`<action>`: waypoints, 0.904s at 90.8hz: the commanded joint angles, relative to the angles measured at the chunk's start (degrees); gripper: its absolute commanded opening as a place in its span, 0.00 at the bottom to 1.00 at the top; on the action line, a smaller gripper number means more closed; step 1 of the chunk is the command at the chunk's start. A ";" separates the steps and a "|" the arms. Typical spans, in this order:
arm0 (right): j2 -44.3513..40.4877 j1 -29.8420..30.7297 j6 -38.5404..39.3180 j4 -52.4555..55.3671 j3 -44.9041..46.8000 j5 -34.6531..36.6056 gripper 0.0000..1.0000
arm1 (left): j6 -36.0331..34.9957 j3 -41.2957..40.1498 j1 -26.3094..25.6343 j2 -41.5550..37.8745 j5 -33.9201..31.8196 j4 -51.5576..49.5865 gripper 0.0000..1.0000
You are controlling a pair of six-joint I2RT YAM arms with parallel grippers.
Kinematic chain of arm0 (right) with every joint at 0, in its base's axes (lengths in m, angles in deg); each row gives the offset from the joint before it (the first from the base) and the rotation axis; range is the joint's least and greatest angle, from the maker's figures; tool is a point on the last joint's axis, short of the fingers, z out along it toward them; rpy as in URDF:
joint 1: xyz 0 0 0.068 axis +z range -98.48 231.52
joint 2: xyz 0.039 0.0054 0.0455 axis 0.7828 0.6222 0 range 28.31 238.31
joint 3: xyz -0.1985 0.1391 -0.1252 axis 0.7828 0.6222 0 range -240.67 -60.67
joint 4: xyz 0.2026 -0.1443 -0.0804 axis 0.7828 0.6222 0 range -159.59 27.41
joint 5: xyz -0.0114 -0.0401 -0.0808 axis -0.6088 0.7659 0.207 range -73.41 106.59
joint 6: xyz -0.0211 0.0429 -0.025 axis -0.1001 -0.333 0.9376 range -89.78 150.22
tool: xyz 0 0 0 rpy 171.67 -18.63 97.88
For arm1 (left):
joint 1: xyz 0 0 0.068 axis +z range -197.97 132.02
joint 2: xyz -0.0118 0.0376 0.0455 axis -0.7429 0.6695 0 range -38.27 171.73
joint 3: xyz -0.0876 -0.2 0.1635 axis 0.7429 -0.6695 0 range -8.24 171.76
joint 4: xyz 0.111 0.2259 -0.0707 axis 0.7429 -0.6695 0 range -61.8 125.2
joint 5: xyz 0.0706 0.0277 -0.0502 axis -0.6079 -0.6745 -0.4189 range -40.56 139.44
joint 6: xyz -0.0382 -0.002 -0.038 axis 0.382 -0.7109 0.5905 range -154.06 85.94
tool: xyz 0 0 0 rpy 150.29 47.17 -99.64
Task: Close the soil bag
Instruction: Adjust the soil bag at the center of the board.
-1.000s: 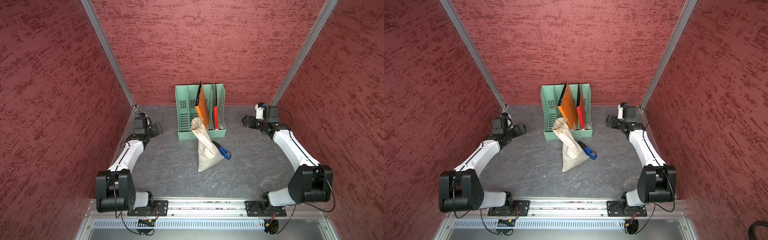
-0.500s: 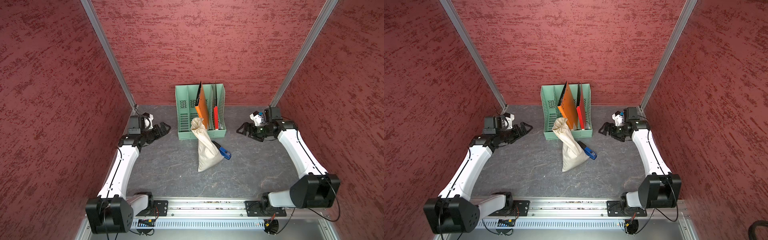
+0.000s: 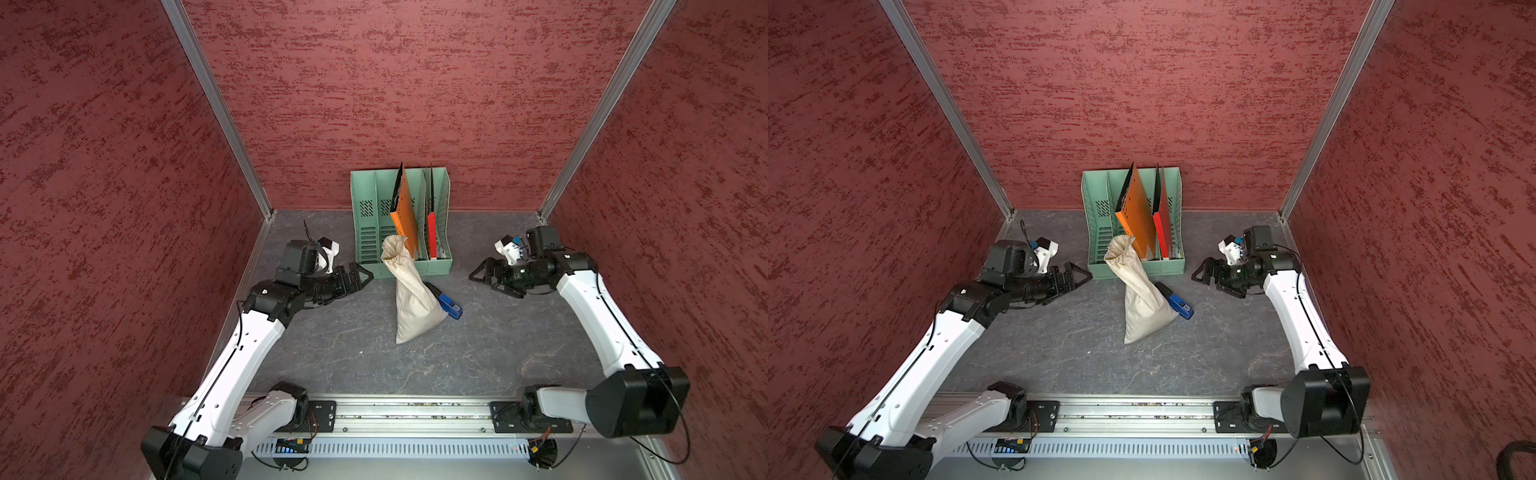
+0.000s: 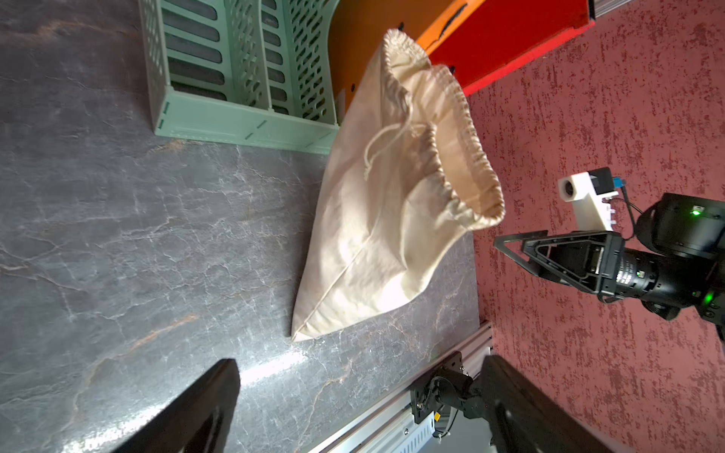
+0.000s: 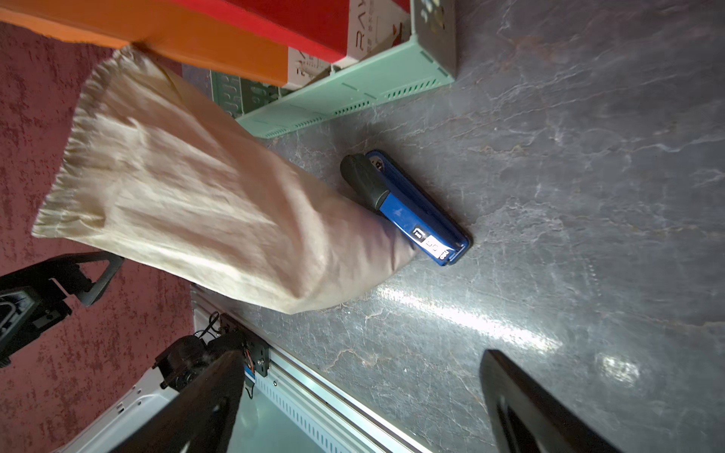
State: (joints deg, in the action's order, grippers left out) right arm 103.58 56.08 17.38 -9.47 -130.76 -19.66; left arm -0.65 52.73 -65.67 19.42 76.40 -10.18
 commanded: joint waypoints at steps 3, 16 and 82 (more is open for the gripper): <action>-0.82 2.43 0.22 0.96 -0.18 -0.10 0.98 | 5.47 -1.62 -2.12 -1.33 -2.01 3.50 1.00; -2.04 5.80 -3.45 -1.63 0.38 1.34 0.98 | 2.35 2.16 -2.07 1.89 0.38 5.25 1.00; 11.89 22.82 -16.36 -2.06 -20.99 13.02 0.98 | -10.35 29.25 3.58 36.19 10.06 -6.29 1.00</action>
State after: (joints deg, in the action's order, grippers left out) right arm 114.57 78.79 1.14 -14.02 -149.95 -9.28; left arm -6.64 79.14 -61.62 52.49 85.27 -11.39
